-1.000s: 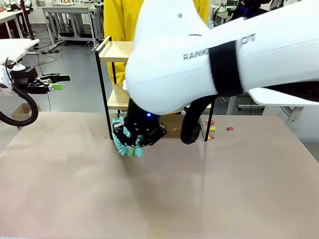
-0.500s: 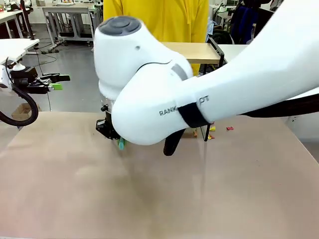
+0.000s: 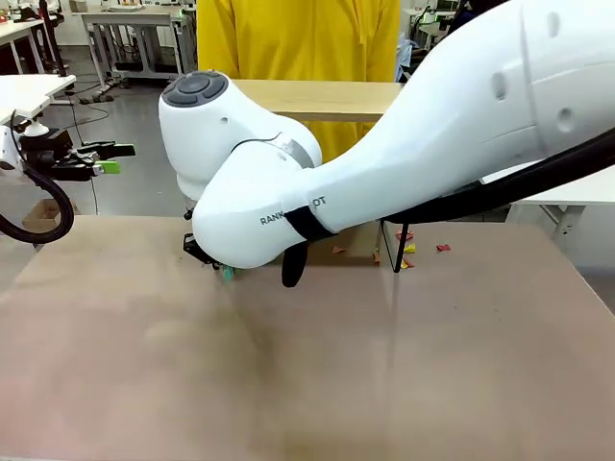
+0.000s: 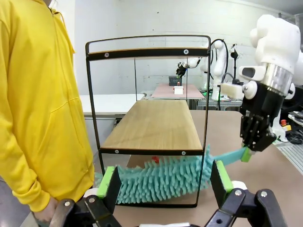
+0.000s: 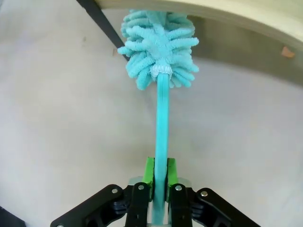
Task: Clean the shelf.
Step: Clean the specific section of the Shelf indicated by the human with the Duster, then hand the Duster back to the human.
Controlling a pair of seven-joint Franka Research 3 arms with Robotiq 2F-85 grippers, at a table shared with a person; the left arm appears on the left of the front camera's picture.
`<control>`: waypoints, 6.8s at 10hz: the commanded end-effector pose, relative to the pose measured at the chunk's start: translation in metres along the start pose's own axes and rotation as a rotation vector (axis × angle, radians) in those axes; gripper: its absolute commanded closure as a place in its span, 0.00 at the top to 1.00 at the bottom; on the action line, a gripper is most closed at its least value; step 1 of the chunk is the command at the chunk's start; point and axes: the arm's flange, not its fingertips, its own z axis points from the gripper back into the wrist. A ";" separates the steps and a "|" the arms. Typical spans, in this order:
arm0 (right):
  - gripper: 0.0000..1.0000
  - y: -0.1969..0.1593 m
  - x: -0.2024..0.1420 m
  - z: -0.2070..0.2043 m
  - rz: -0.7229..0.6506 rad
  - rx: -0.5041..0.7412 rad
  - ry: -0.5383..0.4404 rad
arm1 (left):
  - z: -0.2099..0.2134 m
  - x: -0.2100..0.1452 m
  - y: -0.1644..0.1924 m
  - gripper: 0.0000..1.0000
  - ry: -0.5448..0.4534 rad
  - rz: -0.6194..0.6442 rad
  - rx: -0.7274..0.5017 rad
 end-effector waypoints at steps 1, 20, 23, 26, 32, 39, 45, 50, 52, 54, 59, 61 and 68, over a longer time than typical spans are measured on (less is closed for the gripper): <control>0.13 0.002 -0.002 -0.002 0.004 0.032 0.094 | 0.000 0.003 -0.002 1.00 -0.002 -0.010 0.003; 0.13 -0.276 -0.046 0.008 -0.164 -0.112 0.144 | 0.000 0.003 -0.002 1.00 -0.002 -0.010 0.003; 0.13 -0.279 -0.043 0.003 -0.178 -0.117 0.137 | 0.000 0.003 -0.002 1.00 -0.002 -0.010 0.003; 0.13 -0.279 -0.043 0.003 -0.178 -0.117 0.137 | 0.000 0.003 -0.002 1.00 -0.002 -0.010 0.003; 0.13 -0.302 -0.074 0.096 0.099 -0.051 0.017 | 0.000 0.003 -0.002 1.00 -0.002 -0.010 0.003; 0.13 -0.371 -0.112 0.200 0.837 0.260 0.345 | 0.000 0.003 -0.002 1.00 -0.002 -0.010 0.003; 0.13 -0.393 -0.115 0.247 1.231 0.040 0.564 | 0.000 0.003 -0.002 1.00 -0.002 -0.010 0.003; 0.13 -0.394 -0.126 0.245 1.113 0.126 0.530 | 0.000 0.003 -0.002 1.00 -0.002 -0.010 0.003; 0.13 -0.394 -0.126 0.245 1.113 0.126 0.530 | 0.000 0.003 -0.002 1.00 -0.002 -0.010 0.003; 0.13 -0.394 -0.126 0.245 1.113 0.126 0.530 | 0.000 0.003 -0.002 1.00 -0.002 -0.010 0.003; 0.13 -0.395 -0.123 0.247 1.141 0.101 0.553 | 0.000 0.000 0.000 1.00 0.000 -0.001 0.000; 0.13 -0.397 -0.077 0.254 1.261 0.210 0.377 | -0.028 0.024 -0.048 1.00 0.154 -0.073 -0.038; 0.13 -0.446 0.020 0.232 1.654 0.385 -0.028 | -0.091 0.055 -0.235 1.00 0.048 0.129 0.145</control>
